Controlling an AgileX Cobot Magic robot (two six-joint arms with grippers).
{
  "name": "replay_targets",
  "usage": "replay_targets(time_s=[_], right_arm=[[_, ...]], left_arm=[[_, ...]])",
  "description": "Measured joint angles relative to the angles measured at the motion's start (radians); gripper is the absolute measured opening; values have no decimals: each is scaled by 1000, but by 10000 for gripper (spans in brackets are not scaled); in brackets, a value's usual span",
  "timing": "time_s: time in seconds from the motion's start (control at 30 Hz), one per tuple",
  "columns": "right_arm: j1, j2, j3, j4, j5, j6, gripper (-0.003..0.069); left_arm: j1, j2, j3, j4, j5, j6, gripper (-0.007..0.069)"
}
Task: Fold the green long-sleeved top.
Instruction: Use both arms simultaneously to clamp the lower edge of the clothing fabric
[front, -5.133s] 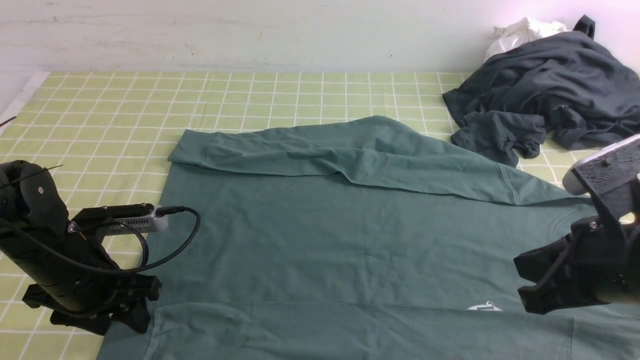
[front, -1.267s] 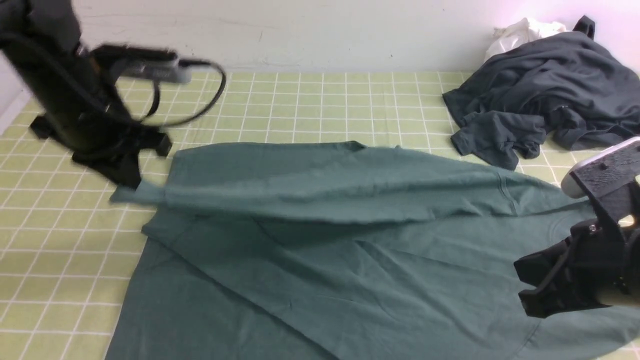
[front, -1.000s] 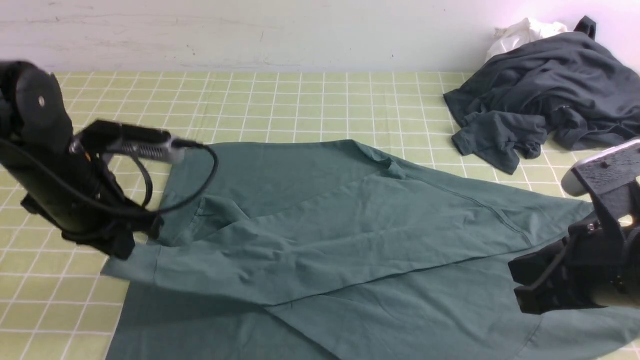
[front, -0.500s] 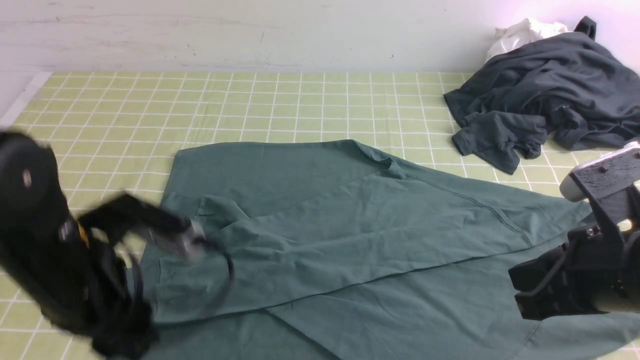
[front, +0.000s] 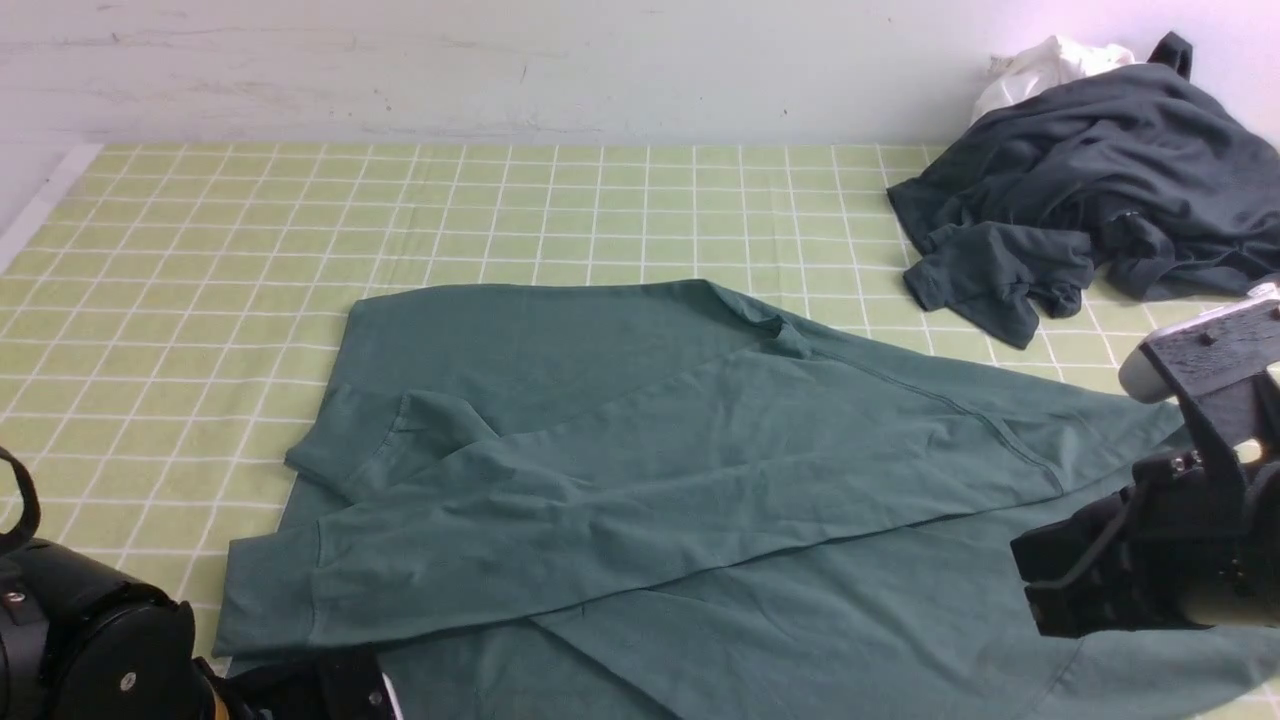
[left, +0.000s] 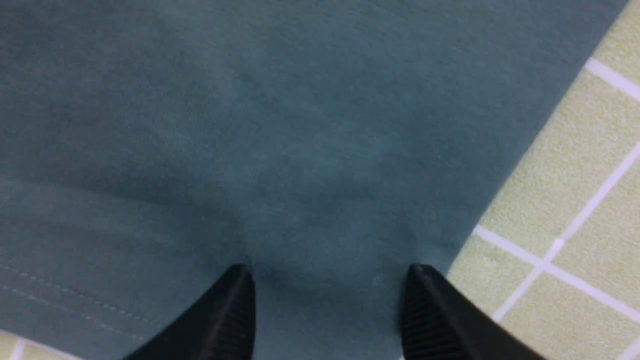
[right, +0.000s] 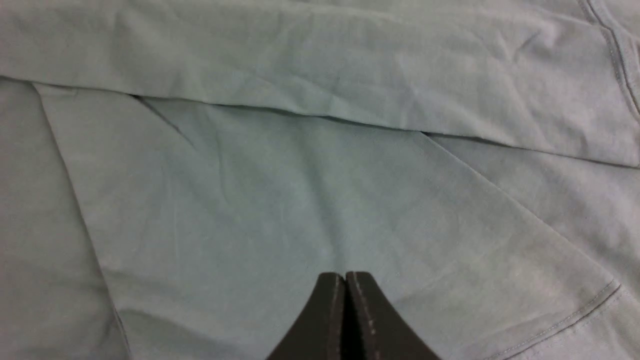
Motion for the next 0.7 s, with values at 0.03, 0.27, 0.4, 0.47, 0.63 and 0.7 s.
replay_targets(time_s=[0.03,0.27,0.4,0.47,0.63,0.7], right_arm=[[0,0,0,0,0,0,-10],[0,0,0,3,8,-3,-10],[0,0,0,3,10,-27,-10],[0,0,0,4,11,-29,-10],[0,0,0,11,12,-30,-10],[0,0,0,11,12,-30,-10]], left_arm=[[0,9,0,0,-1,1,357],[-7,35,-1,2,32,5,286],[-7,-23,-1,3,81,-2,281],[-7,-52,-1,11,90,-4,281],[-7,-60,1,71,99,-4,281],[-7,-42,1,83,89,-4,281]])
